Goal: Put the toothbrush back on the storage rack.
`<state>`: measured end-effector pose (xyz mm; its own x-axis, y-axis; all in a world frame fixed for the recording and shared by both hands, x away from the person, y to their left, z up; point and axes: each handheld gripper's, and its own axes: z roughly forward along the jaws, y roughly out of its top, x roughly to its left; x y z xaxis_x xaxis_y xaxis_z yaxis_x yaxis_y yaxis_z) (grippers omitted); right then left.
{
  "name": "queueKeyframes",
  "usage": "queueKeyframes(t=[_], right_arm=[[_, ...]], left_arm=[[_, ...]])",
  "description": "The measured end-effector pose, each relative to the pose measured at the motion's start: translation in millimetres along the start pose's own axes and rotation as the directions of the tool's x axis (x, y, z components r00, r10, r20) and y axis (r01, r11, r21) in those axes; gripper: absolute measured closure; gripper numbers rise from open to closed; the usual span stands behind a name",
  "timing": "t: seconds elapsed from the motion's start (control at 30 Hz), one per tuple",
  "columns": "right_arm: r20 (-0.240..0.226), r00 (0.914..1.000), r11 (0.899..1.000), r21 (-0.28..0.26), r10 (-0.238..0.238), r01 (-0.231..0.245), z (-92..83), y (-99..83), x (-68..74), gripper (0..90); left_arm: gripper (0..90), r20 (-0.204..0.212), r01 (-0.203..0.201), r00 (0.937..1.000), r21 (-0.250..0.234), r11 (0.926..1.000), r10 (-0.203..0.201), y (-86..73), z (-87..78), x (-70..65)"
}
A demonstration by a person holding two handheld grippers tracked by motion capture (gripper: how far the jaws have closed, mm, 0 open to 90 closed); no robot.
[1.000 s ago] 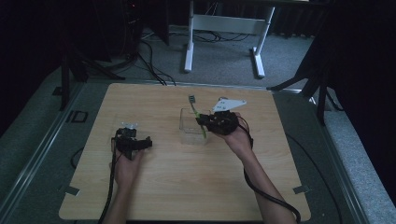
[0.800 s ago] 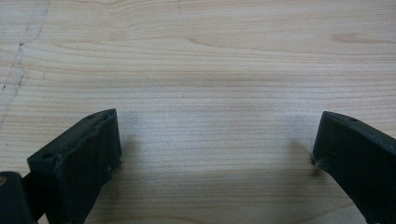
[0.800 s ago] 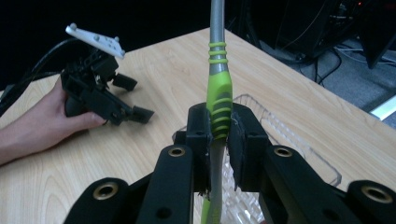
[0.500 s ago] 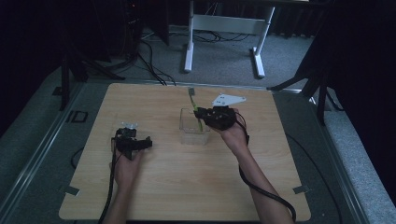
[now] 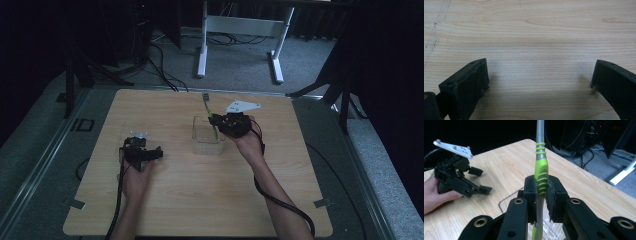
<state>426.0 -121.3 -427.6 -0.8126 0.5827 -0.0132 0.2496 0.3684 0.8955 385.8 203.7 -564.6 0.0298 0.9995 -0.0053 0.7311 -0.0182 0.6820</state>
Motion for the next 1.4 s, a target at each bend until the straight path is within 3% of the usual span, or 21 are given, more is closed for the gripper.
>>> queueKeyframes(t=[0.57,0.97,1.4], right_arm=[[0.022,0.9995,0.991,0.131,-0.021,0.018,19.0,-21.1,1.3,78.9],[0.029,0.9992,0.982,0.187,-0.027,0.021,27.3,-27.8,3.8,78.7],[0.022,0.9959,0.968,0.239,-0.087,0.08,31.6,-30.2,12.2,73.8]], left_arm=[[1.4,0.0,0.002,1.0,-0.001,1.0,-0.002,-0.1,0.0,-0.1],[1.4,0.0,0.002,1.0,-0.001,1.0,-0.002,-0.1,0.0,-0.1],[1.4,0.0,0.003,1.0,-0.002,1.0,-0.003,-0.1,0.1,-0.2]])
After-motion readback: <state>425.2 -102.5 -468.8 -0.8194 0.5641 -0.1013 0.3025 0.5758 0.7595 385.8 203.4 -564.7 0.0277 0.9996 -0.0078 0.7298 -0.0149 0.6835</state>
